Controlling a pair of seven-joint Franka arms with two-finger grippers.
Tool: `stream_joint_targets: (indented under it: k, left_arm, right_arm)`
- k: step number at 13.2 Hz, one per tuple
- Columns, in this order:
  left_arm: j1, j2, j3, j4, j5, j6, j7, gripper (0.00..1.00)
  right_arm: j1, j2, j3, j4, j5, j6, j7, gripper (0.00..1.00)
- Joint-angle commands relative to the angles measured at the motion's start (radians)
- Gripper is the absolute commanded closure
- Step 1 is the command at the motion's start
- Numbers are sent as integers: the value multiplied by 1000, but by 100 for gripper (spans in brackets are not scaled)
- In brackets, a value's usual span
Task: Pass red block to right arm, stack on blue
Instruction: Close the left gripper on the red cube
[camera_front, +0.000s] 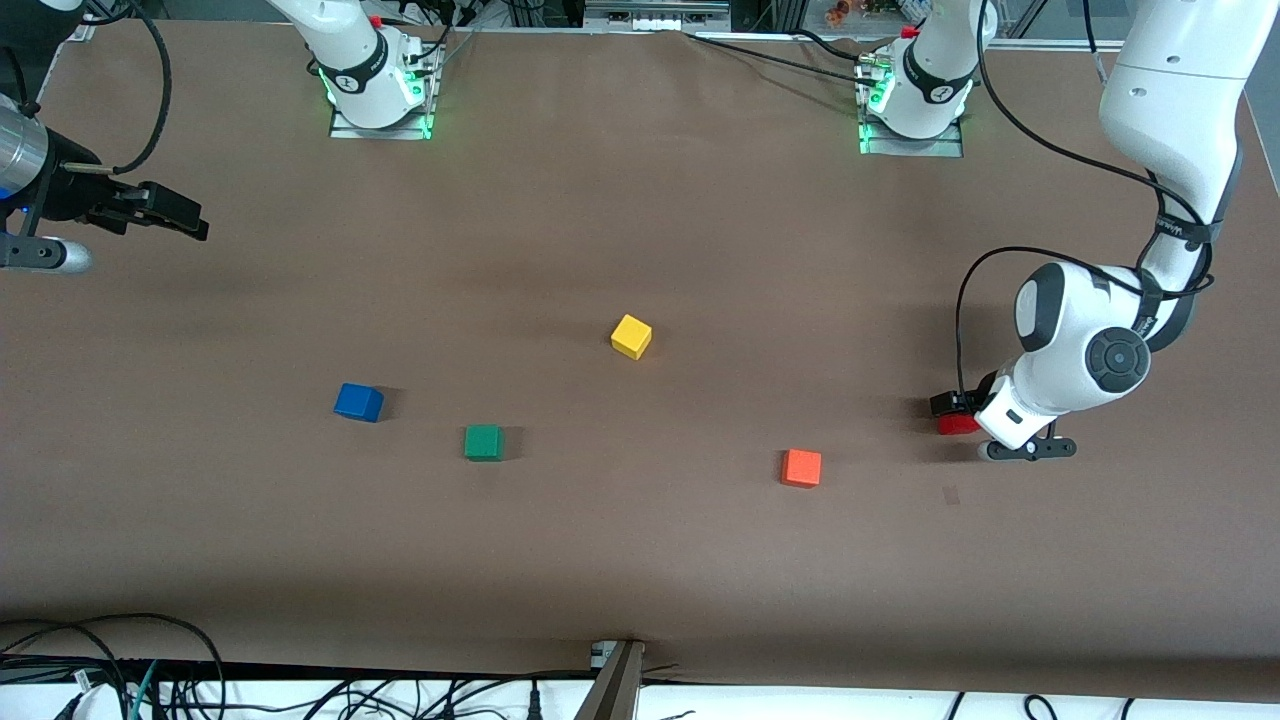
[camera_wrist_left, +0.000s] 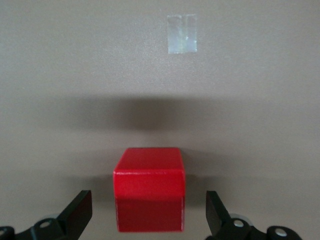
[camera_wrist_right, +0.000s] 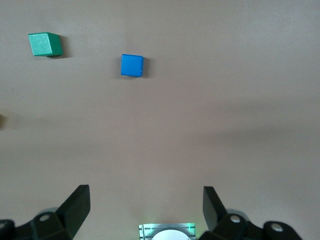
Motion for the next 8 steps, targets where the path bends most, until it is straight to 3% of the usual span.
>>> stream_joint_targets:
  k: [1, 2, 3, 4, 5, 8]
  left_arm:
    - [6, 5, -1, 12, 29, 9, -1, 0]
    - [6, 5, -2, 12, 41, 9, 2, 0]
    - [6, 5, -2, 13, 67, 9, 2, 11]
    - [8, 5, -2, 13, 78, 9, 2, 33]
    - [9, 5, -2, 13, 80, 9, 4, 47]
    - [8, 5, -2, 13, 80, 2, 5, 79]
  right_arm:
    - [-3, -6, 3, 7, 8, -15, 8, 0]
    - [-3, -6, 3, 7, 8, -15, 8, 0]
    - [-3, -6, 3, 7, 8, -15, 8, 0]
    - [-3, -6, 3, 7, 8, -15, 8, 0]
    - [-3, -4, 3, 9, 8, -15, 9, 0]
    - [-3, -6, 3, 7, 8, -15, 9, 0]
